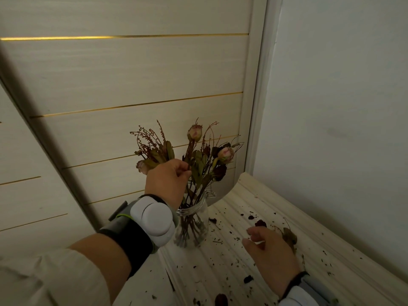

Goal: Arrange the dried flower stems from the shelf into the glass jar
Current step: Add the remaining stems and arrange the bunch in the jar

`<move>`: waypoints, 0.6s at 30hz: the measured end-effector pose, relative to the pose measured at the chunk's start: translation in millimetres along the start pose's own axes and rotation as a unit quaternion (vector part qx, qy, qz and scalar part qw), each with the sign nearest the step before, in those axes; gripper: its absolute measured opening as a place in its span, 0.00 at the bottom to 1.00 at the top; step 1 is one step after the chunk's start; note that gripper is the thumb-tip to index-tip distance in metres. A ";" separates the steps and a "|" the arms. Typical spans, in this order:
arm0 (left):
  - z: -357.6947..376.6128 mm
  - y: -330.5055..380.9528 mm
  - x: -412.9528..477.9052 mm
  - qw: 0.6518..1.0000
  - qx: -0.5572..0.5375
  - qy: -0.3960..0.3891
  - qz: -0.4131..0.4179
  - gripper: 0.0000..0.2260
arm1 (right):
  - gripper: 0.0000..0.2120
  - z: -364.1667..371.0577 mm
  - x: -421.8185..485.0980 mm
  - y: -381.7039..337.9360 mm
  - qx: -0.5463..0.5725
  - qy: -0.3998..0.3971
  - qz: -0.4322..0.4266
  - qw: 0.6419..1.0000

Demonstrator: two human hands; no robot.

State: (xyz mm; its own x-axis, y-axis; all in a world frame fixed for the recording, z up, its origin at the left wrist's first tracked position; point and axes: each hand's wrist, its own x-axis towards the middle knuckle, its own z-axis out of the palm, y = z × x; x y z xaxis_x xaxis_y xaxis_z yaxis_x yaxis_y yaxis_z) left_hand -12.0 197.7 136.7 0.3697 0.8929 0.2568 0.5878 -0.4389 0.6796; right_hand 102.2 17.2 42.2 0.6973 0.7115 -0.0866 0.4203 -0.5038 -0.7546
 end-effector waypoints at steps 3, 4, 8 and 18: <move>3.4 -0.2 -1.4 1.000 0.017 0.001 0.003 0.08 | 0.14 1.8 1.4 -1.9 0.008 -0.003 0.000 1.000; 4.0 -0.1 -1.7 1.000 0.020 0.003 0.002 0.08 | 0.14 2.5 2.1 -2.5 0.008 -0.004 0.002 1.000; 5.3 0.3 -1.8 1.000 0.021 0.005 0.000 0.08 | 0.14 4.3 11.1 -8.5 0.034 0.001 0.011 0.999; 6.1 0.5 -4.9 0.999 0.028 0.029 -0.002 0.09 | 0.16 -6.8 37.6 -39.2 0.059 0.025 0.037 0.997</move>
State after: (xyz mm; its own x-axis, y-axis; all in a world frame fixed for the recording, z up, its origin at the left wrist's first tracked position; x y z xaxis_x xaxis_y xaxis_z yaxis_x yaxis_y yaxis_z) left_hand -9.2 192.5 131.6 0.3266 0.8980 0.2948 0.6295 -0.4394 0.6408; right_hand 115.9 60.3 73.0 0.7533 0.6477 -0.1142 0.2971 -0.4901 -0.8195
